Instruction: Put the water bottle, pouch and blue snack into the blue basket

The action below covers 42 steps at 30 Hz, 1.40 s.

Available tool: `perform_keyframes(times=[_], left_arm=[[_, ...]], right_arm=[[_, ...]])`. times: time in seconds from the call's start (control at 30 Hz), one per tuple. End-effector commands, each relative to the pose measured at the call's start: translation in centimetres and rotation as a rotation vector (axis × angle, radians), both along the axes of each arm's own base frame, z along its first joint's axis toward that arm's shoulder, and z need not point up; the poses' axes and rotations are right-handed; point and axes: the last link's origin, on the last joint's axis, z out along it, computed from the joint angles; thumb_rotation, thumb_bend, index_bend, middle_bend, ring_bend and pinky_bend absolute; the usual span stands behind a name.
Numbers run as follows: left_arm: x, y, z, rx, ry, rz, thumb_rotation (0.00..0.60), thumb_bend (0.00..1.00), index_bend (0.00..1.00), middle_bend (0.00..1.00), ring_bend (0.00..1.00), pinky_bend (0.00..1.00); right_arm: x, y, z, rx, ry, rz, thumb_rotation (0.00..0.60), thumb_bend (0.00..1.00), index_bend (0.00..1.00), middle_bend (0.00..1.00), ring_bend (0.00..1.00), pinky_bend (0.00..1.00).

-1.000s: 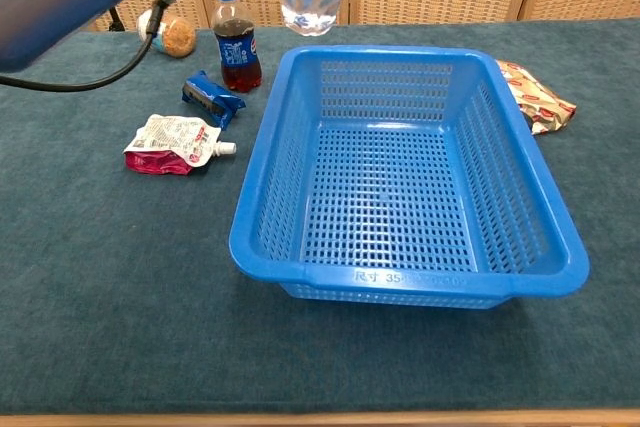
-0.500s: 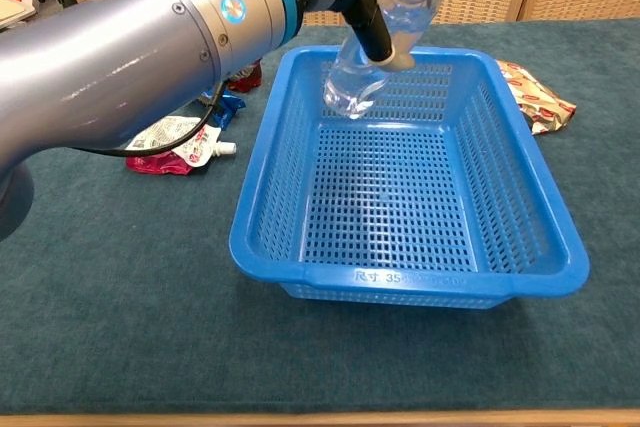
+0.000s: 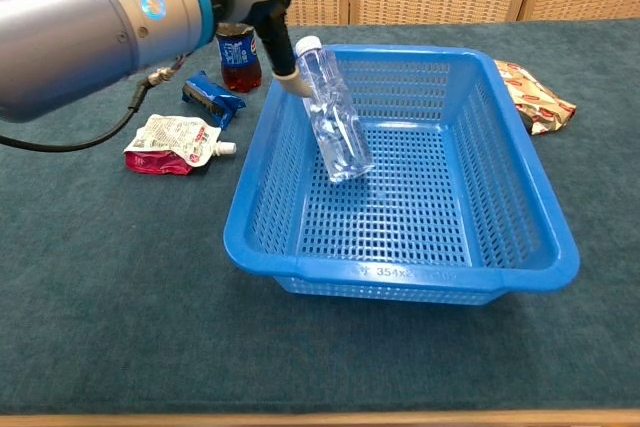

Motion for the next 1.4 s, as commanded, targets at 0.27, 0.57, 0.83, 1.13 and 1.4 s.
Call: perform_keyframes(times=[0.27, 0.57, 0.83, 1.13, 1.4], left_arm=[[-6.6, 1.5, 5.3, 0.059, 0.19, 0.159, 0.6, 0.06, 0.13, 0.0, 0.0, 0.04], [-11.7, 1.1, 7.9, 0.001, 0.354, 0.284, 0.6, 0.08, 0.13, 0.0, 0.0, 0.04], [-13.9, 0.6, 6.5, -0.112, 0.459, 0.306, 0.6, 0.1, 0.13, 0.0, 0.0, 0.04], [-14.8, 1.6, 3.9, -0.078, 0.483, 0.304, 0.6, 0.1, 0.13, 0.0, 0.0, 0.04], [-14.8, 2.8, 2.2, -0.061, 0.477, 0.309, 0.6, 0.11, 0.13, 0.0, 0.0, 0.04]], right_arm=[[0.4, 0.0, -0.4, 0.009, 0.013, 0.008, 0.6, 0.16, 0.01, 0.0, 0.0, 0.0], [0.7, -0.1, -0.9, 0.019, 0.027, 0.016, 0.6, 0.16, 0.01, 0.0, 0.0, 0.0], [0.9, 0.0, -1.1, 0.027, 0.03, 0.021, 0.6, 0.16, 0.01, 0.0, 0.0, 0.0], [0.7, -0.1, -1.0, 0.024, 0.022, 0.014, 0.6, 0.16, 0.01, 0.0, 0.0, 0.0], [0.6, -0.2, -0.9, 0.023, 0.016, 0.012, 0.6, 0.16, 0.01, 0.0, 0.0, 0.0]])
